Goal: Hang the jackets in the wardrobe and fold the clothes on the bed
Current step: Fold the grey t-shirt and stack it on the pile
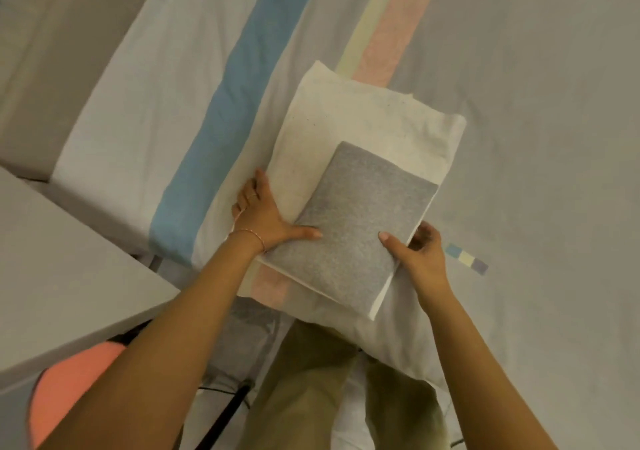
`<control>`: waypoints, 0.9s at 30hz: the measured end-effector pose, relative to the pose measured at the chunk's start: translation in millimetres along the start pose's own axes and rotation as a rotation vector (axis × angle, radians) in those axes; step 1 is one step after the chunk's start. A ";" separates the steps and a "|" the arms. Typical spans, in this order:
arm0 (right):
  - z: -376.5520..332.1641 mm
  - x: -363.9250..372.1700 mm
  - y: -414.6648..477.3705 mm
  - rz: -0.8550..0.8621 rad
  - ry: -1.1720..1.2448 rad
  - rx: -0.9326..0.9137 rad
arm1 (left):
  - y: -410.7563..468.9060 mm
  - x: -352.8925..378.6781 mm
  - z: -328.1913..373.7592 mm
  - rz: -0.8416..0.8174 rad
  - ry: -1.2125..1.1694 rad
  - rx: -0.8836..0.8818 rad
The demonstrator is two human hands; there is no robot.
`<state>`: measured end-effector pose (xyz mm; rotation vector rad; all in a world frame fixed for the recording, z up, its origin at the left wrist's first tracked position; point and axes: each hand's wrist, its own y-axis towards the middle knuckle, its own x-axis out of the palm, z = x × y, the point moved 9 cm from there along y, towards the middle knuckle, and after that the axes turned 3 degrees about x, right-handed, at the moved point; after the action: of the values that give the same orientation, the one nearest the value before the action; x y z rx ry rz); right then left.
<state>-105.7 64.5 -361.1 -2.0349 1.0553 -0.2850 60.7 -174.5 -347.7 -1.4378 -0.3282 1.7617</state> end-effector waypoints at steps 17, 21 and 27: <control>10.5 36.5 -32.9 -0.257 0.152 0.006 | -19.3 -4.7 -2.7 -0.022 -0.304 -0.001; -15.9 30.2 -44.7 -0.215 0.187 -0.059 | -31.4 -24.6 30.2 -0.017 -0.370 0.103; -158.3 11.2 -59.5 -0.164 0.047 -0.364 | -39.3 -117.9 146.9 0.064 -0.276 0.449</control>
<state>-146.3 -12.9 -215.9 -2.4583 1.0276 -0.2380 -54.1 -192.9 -194.4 -0.8988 -0.0202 1.9369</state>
